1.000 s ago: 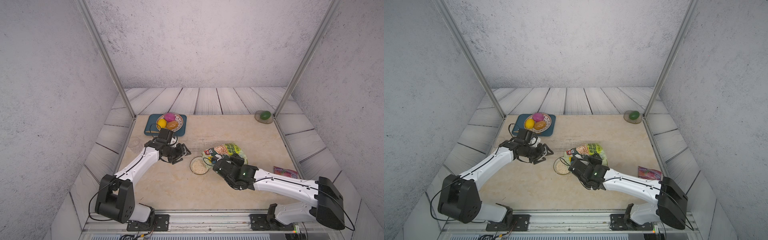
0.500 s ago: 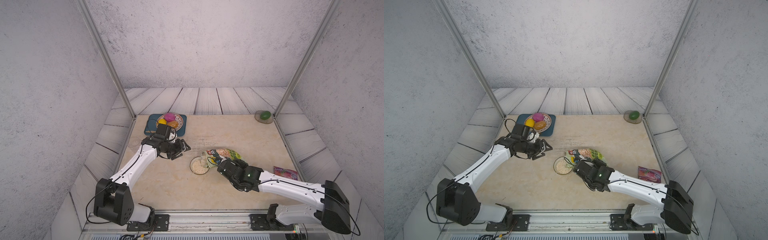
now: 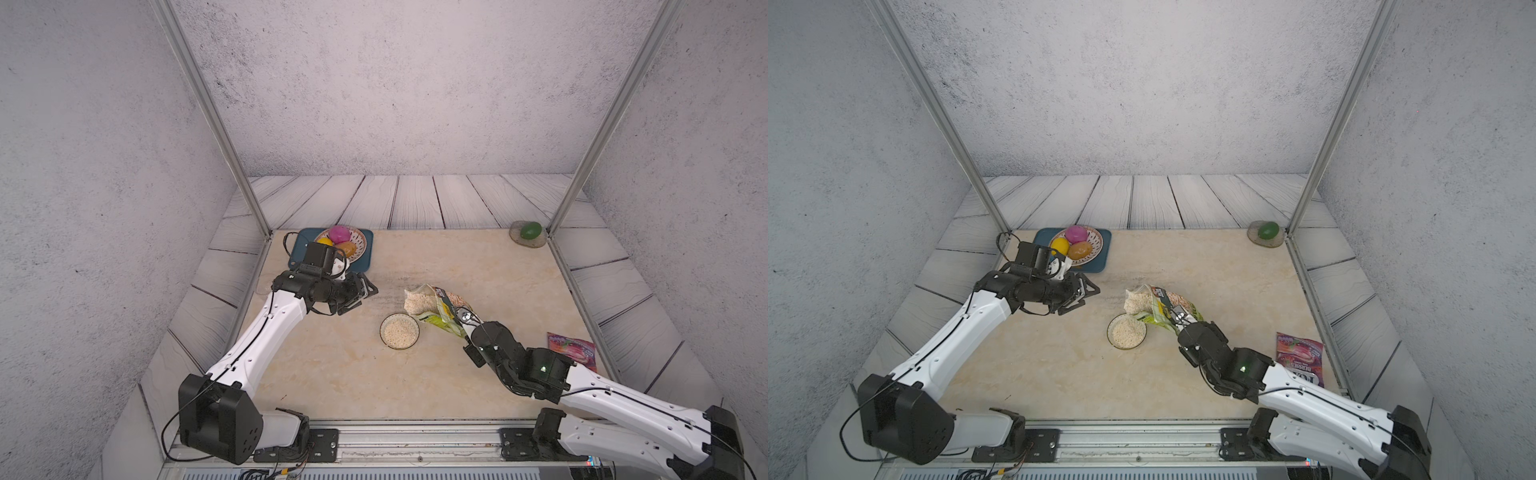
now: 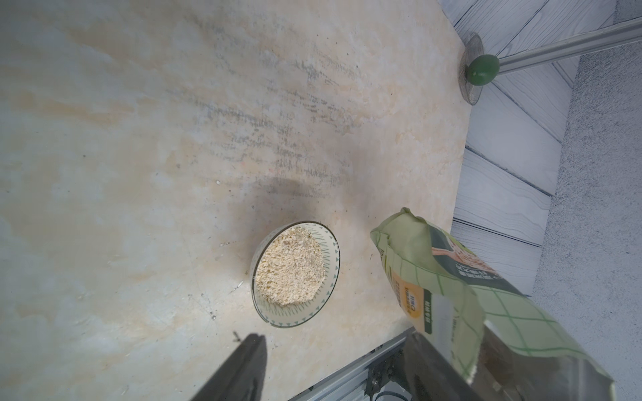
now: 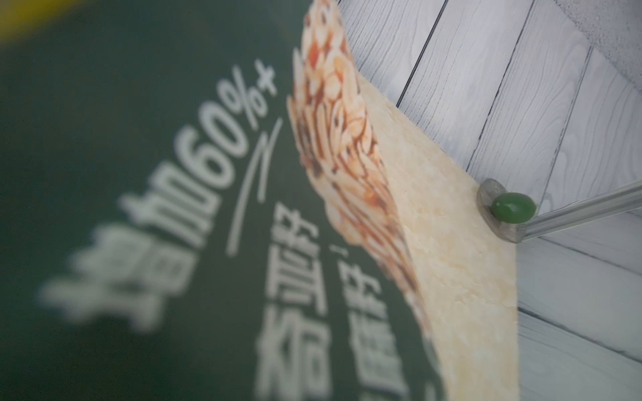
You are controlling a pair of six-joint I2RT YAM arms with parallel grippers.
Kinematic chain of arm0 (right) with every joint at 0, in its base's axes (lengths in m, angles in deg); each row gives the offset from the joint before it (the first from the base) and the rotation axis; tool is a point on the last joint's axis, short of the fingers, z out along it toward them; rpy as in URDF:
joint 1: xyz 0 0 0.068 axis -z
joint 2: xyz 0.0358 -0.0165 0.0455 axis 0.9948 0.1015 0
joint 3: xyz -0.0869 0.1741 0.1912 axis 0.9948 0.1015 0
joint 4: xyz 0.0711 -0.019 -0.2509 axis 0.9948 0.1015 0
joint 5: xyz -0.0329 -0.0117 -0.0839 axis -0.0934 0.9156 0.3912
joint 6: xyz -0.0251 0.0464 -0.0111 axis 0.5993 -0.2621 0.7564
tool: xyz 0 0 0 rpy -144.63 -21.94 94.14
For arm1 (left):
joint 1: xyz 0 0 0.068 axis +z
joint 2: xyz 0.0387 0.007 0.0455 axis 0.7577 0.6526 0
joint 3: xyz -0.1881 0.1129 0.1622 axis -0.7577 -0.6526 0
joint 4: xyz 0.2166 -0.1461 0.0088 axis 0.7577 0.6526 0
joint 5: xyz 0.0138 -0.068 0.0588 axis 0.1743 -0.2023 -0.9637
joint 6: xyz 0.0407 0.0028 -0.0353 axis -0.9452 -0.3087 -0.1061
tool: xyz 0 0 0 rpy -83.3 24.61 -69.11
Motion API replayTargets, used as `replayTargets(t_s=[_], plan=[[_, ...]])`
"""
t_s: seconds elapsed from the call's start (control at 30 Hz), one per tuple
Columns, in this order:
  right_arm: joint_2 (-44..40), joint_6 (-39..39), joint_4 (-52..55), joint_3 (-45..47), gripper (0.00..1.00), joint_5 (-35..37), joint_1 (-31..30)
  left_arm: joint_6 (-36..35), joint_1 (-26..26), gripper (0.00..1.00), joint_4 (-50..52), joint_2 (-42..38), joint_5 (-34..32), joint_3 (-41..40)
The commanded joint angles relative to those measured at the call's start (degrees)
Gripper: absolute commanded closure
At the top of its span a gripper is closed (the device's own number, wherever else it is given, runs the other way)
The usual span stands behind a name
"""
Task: Pour the oats into the breakfast bowl
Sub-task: Place the oats bag at the center of the board.
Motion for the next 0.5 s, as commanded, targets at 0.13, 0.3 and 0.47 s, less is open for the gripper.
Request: replayTargets(t_s=[0.13, 0.3, 0.47], plan=[[-6.6, -25.3, -26.8, 4.7, 1.0, -3.3, 6.3, 0.1, 0.7, 0.32, 0.3, -2.4, -0.2, 1.8], [-5.8, -32.9, -35.3, 8.1, 1.0, -3.6, 8.8, 1.0, 0.7, 0.32, -1.4, -3.1, 1.8, 0.5], [-1.0, -30.1, -26.4, 3.4, 1.0, -3.0, 9.5, 3.3, 0.4, 0.32, -3.6, -3.6, 2.4, -1.6]])
